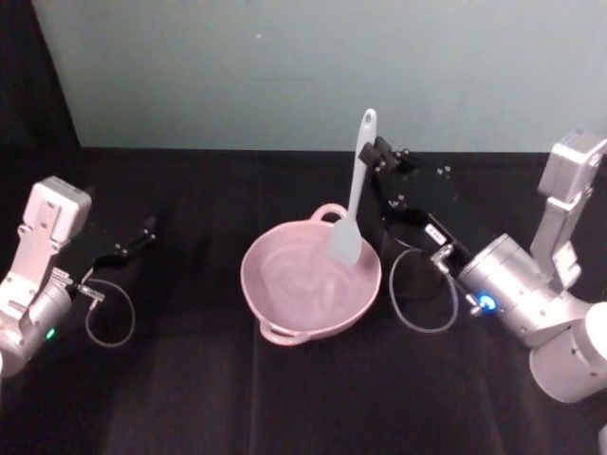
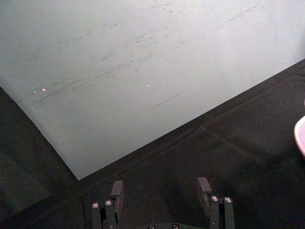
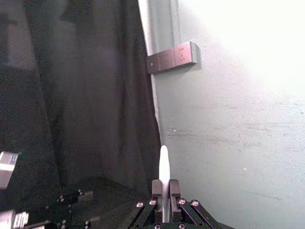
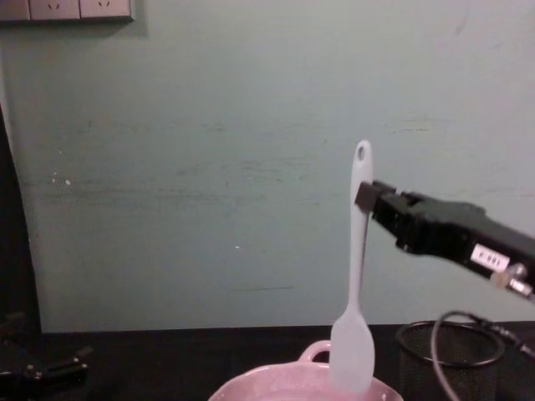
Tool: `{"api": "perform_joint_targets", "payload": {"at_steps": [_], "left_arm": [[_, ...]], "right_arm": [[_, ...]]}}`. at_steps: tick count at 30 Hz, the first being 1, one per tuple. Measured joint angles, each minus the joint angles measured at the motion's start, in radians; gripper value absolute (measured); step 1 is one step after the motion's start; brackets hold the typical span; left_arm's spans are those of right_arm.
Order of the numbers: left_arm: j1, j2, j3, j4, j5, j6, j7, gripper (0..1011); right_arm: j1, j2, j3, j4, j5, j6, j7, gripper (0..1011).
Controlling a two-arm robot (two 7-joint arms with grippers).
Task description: Use the one hand to pick up the spoon and stir the clear water in the bowl.
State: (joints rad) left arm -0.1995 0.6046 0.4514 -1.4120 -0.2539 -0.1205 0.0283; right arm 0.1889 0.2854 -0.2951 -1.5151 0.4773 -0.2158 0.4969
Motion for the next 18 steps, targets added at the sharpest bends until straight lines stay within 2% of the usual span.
{"api": "perform_joint_targets", "payload": {"at_steps": [3, 6, 9, 13, 18], "left_arm": [[0.000, 0.000, 0.000, 0.000, 0.000, 0.000, 0.000, 1011], [0.000, 0.000, 0.000, 0.000, 0.000, 0.000, 0.000, 1011], [0.000, 0.000, 0.000, 0.000, 0.000, 0.000, 0.000, 1011], [0.000, 0.000, 0.000, 0.000, 0.000, 0.000, 0.000, 1011], [0.000, 0.000, 0.000, 0.000, 0.000, 0.000, 0.000, 1011]], "right_arm": [[0.003, 0.017, 0.021, -0.047, 0.056, 0.085, -0.023, 108], [0.006, 0.027, 0.041, -0.072, 0.103, 0.135, -0.031, 108], [0.009, 0.045, 0.080, -0.101, 0.166, 0.179, -0.046, 107], [0.011, 0.063, 0.120, -0.108, 0.217, 0.195, -0.056, 108], [0.013, 0.084, 0.148, -0.088, 0.247, 0.180, -0.056, 107]]}}
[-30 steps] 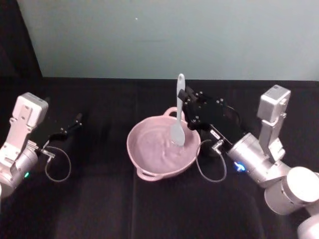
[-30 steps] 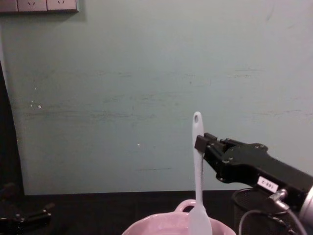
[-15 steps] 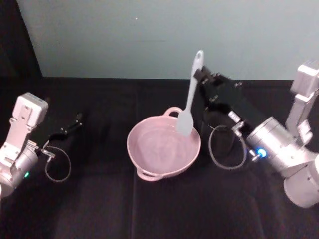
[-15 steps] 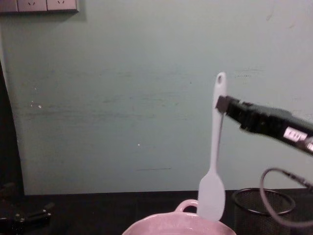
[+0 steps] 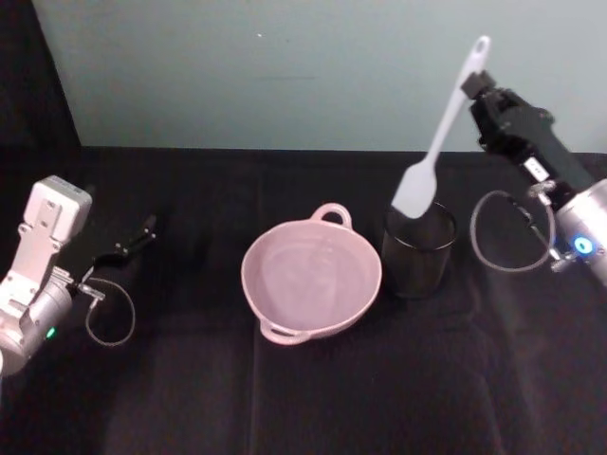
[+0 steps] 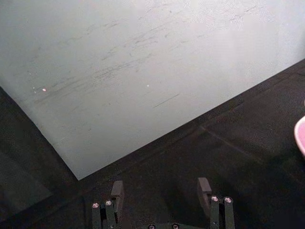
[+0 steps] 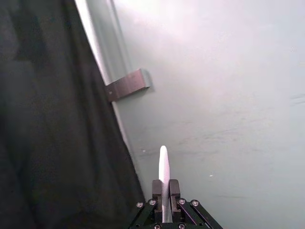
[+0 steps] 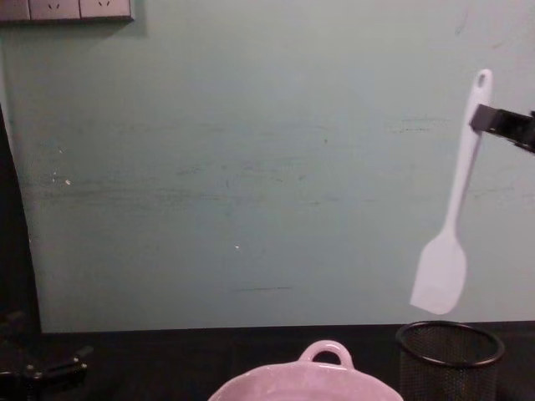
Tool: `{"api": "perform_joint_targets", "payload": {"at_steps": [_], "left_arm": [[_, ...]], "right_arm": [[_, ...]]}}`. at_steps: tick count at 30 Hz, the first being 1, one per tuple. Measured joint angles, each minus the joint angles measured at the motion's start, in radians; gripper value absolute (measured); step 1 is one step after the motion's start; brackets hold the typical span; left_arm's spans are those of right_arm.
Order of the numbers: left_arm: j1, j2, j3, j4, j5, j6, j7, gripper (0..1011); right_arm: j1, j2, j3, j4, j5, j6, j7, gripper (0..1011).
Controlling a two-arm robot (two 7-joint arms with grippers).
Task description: Use the one hand to pick up the spoon and stir the clear water in the bowl.
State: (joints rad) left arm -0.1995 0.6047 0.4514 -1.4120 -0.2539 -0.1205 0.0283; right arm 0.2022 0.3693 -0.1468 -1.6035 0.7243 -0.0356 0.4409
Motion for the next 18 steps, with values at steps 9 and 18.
{"api": "perform_joint_targets", "payload": {"at_steps": [9, 18], "left_arm": [[0.000, 0.000, 0.000, 0.000, 0.000, 0.000, 0.000, 1011], [0.000, 0.000, 0.000, 0.000, 0.000, 0.000, 0.000, 1011]], "right_arm": [[0.034, 0.011, -0.004, 0.108, 0.023, -0.057, 0.016, 108], [0.074, -0.004, -0.046, 0.229, 0.023, -0.072, 0.033, 107]]}}
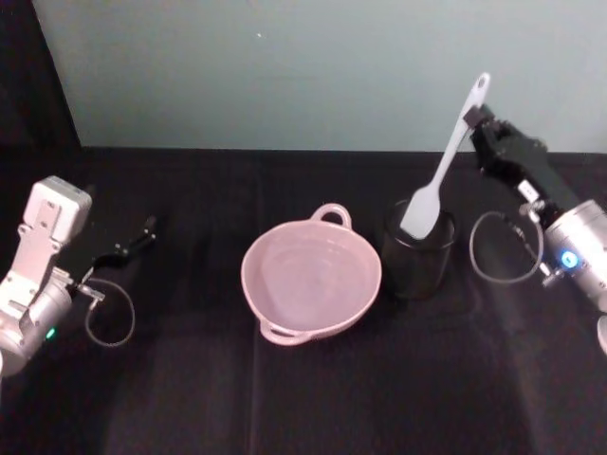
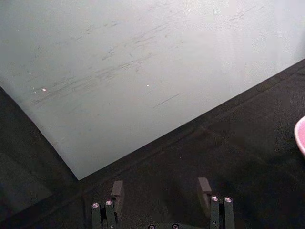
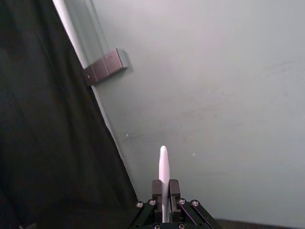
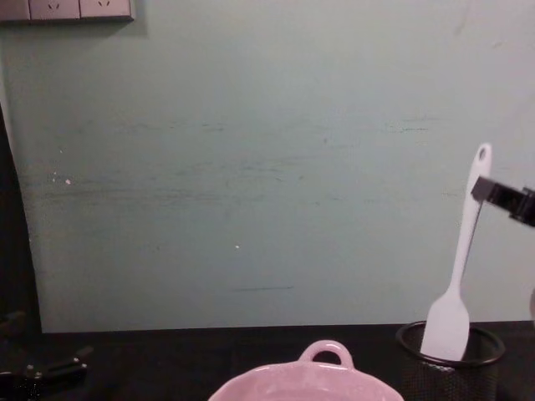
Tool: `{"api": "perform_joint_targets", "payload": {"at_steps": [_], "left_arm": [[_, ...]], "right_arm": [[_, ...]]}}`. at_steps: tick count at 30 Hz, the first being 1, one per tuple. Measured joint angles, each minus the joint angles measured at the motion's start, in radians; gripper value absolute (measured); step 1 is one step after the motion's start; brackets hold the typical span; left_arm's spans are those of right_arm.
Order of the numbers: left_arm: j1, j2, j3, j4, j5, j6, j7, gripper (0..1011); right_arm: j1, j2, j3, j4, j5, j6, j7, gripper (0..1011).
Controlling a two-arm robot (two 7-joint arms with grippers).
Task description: Use the one hand to pick up the spoon and stir the clear water in the bowl.
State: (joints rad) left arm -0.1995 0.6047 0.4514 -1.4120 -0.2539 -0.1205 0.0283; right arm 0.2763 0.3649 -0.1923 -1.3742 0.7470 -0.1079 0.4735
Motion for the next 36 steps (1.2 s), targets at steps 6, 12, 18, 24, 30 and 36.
{"api": "perform_joint_targets", "payload": {"at_steps": [6, 12, 18, 24, 30, 36], "left_arm": [[0.000, 0.000, 0.000, 0.000, 0.000, 0.000, 0.000, 1011], [0.000, 0.000, 0.000, 0.000, 0.000, 0.000, 0.000, 1011], [0.000, 0.000, 0.000, 0.000, 0.000, 0.000, 0.000, 1011], [0.000, 0.000, 0.000, 0.000, 0.000, 0.000, 0.000, 1011], [0.000, 0.000, 0.000, 0.000, 0.000, 0.000, 0.000, 1011], [0.000, 0.000, 0.000, 0.000, 0.000, 0.000, 0.000, 1011]], "right_arm": [[0.017, -0.008, -0.019, 0.058, -0.003, 0.001, 0.008, 107], [0.026, -0.012, -0.038, 0.104, -0.008, 0.006, 0.023, 108], [0.023, -0.014, -0.050, 0.120, -0.008, 0.017, 0.031, 108], [0.019, -0.014, -0.055, 0.125, -0.008, 0.017, 0.032, 108], [0.020, -0.015, -0.054, 0.134, -0.004, 0.018, 0.033, 108], [0.021, -0.015, -0.053, 0.136, -0.001, 0.021, 0.034, 108]]}}
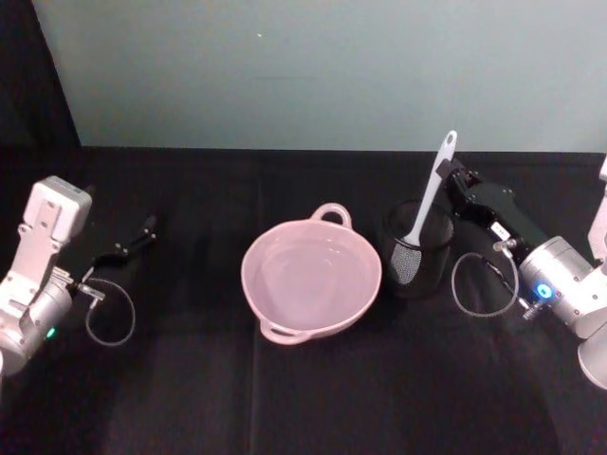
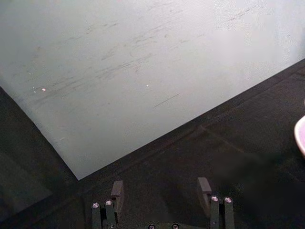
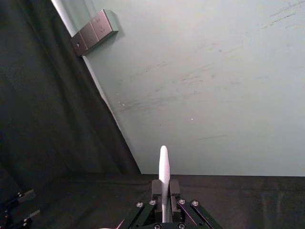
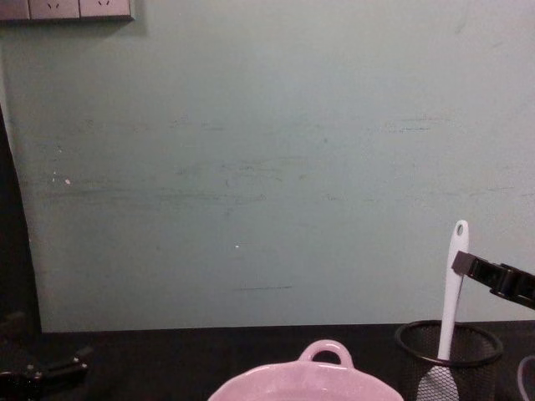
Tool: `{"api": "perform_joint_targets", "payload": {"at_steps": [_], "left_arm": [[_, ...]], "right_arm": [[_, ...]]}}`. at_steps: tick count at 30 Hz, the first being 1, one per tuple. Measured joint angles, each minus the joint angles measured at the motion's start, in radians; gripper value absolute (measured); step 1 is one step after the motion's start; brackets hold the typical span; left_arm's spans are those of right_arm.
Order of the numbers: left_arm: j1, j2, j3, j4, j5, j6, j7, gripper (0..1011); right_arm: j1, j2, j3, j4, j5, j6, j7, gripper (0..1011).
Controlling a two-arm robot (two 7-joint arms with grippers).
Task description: Use the one hand to pick up the spoon and stir the clear water in the bowl.
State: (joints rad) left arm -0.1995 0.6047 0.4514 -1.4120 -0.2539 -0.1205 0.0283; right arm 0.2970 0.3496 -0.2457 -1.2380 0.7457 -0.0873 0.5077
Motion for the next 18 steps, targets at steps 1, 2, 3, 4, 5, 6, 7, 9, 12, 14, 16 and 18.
{"api": "perform_joint_targets", "payload": {"at_steps": [1, 2, 3, 4, 5, 6, 7, 9, 12, 14, 16, 18], "left_arm": [[0.000, 0.000, 0.000, 0.000, 0.000, 0.000, 0.000, 1011], [0.000, 0.000, 0.000, 0.000, 0.000, 0.000, 0.000, 1011], [0.000, 0.000, 0.000, 0.000, 0.000, 0.000, 0.000, 1011], [0.000, 0.000, 0.000, 0.000, 0.000, 0.000, 0.000, 1011], [0.000, 0.000, 0.000, 0.000, 0.000, 0.000, 0.000, 1011], [0.000, 0.000, 0.000, 0.000, 0.000, 0.000, 0.000, 1011], [0.000, 0.000, 0.000, 0.000, 0.000, 0.000, 0.000, 1011], [0.000, 0.000, 0.000, 0.000, 0.000, 0.000, 0.000, 1011], [0.000, 0.000, 0.000, 0.000, 0.000, 0.000, 0.000, 1011], [0.000, 0.000, 0.000, 0.000, 0.000, 0.000, 0.000, 1011], [0.000, 0.000, 0.000, 0.000, 0.000, 0.000, 0.000, 1011], [0.000, 0.000, 0.000, 0.000, 0.000, 0.000, 0.000, 1011]], "right_arm": [[0.000, 0.000, 0.000, 0.000, 0.000, 0.000, 0.000, 109], [0.000, 0.000, 0.000, 0.000, -0.001, 0.000, 0.000, 118], [0.000, 0.000, 0.000, -0.001, -0.001, 0.000, 0.000, 146], [0.000, 0.000, 0.000, -0.001, -0.001, 0.000, -0.001, 173], [0.000, 0.000, 0.000, -0.001, -0.001, 0.000, -0.001, 198], [0.000, 0.000, 0.000, -0.001, -0.001, 0.000, -0.001, 226], [-0.001, 0.000, 0.000, -0.002, -0.001, 0.000, -0.001, 273], [-0.001, 0.000, 0.000, -0.002, -0.001, 0.000, -0.001, 311], [-0.001, 0.001, 0.000, -0.003, -0.001, 0.000, -0.002, 410], [-0.001, 0.001, 0.000, -0.003, -0.001, 0.000, -0.002, 489], [-0.001, 0.001, 0.000, -0.003, -0.001, 0.000, -0.002, 536], [-0.001, 0.001, 0.000, -0.004, -0.002, 0.000, -0.002, 616]]}}
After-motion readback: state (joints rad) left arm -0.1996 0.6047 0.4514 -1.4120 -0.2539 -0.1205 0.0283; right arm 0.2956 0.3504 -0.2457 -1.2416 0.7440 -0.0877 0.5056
